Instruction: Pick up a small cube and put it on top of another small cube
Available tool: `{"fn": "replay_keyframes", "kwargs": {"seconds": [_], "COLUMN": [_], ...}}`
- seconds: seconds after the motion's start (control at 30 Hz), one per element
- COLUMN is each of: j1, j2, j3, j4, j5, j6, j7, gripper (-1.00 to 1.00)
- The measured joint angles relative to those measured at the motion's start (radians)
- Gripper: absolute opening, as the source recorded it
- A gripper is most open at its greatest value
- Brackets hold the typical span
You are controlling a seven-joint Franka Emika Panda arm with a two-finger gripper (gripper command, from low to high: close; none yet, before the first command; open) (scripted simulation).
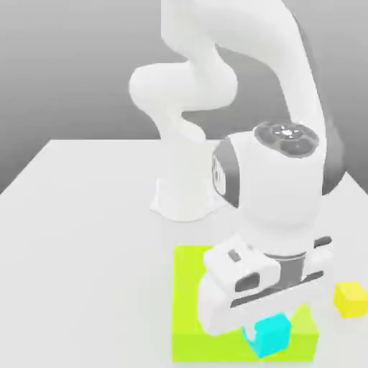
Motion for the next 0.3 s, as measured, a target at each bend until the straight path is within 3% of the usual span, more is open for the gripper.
{"fn": "replay_keyframes", "kwargs": {"seconds": [0.17, 0.2, 0.3], "j1": [0.176, 0.198, 0.198], "j2": [0.039, 0.073, 0.073], "j3": [0.097, 0.087, 0.087], "j4": [-0.053, -0.052, -0.052], "j5": [-0.117, -0.140, -0.140], "j6": [0.063, 0.093, 0.093], "j7": [0.048, 0.062, 0.062], "gripper": [-1.00, 1.00, 1.00]}}
